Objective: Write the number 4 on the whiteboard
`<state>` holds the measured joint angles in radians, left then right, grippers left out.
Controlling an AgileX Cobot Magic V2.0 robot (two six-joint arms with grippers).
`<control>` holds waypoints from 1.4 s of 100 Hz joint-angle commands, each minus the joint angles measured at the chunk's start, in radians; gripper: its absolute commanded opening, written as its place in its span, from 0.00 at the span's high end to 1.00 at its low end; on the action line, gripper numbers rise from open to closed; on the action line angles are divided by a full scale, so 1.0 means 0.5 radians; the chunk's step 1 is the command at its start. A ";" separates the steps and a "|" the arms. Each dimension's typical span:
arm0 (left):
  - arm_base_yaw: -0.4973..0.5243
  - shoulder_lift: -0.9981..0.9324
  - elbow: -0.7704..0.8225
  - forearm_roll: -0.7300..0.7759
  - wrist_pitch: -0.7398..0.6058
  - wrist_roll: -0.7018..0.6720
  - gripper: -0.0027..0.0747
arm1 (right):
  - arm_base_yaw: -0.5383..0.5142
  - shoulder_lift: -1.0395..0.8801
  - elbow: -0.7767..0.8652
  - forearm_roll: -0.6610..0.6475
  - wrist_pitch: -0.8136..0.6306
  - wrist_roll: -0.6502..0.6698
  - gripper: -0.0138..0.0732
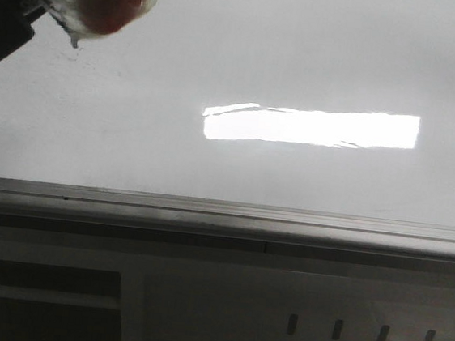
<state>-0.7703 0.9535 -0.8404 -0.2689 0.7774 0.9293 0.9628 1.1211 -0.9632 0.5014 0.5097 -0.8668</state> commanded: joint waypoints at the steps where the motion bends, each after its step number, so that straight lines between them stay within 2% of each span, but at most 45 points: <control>1: -0.016 -0.030 -0.066 -0.038 -0.132 -0.001 0.99 | 0.005 0.031 -0.071 0.037 -0.192 -0.027 0.29; 16: -0.016 -0.030 -0.066 -0.085 -0.132 -0.001 0.99 | 0.005 0.093 -0.071 0.037 -0.219 -0.027 0.34; 35: -0.016 -0.030 -0.066 -0.097 -0.132 -0.001 0.99 | 0.005 0.101 -0.071 0.091 -0.242 -0.027 0.52; 58: -0.016 -0.030 -0.066 -0.107 -0.132 -0.001 0.99 | 0.005 0.101 -0.071 0.155 -0.284 -0.027 0.68; 78: -0.016 -0.030 -0.066 -0.138 -0.136 -0.001 0.99 | 0.005 0.101 -0.071 0.158 -0.309 -0.027 0.93; 105: -0.016 -0.030 -0.066 -0.138 -0.136 -0.018 0.98 | 0.005 0.101 -0.071 0.158 -0.409 -0.027 0.92; 112: -0.016 -0.034 -0.066 -0.138 -0.136 -0.022 0.87 | 0.001 0.101 -0.071 0.158 -0.413 -0.027 0.92; 119: -0.016 -0.054 -0.067 -0.154 -0.136 -0.043 0.68 | 0.001 0.101 -0.071 0.158 -0.404 -0.027 0.92; 124: -0.016 -0.067 -0.075 -0.154 -0.136 -0.102 0.50 | 0.001 0.101 -0.071 0.158 -0.397 -0.027 0.92; 131: -0.016 -0.096 -0.089 -0.154 -0.144 -0.153 0.32 | 0.001 0.101 -0.071 0.140 -0.400 -0.027 0.92; 136: -0.016 -0.137 -0.090 -0.156 -0.149 -0.196 0.27 | 0.001 0.101 -0.071 0.112 -0.400 -0.027 0.91; 140: -0.016 -0.171 -0.090 -0.156 -0.149 -0.227 0.27 | -0.021 0.101 -0.071 0.112 -0.400 -0.027 0.92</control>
<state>-0.7719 0.9068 -0.8465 -0.3141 0.7629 0.8611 0.9628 1.1876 -0.9632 0.5569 0.3781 -0.8738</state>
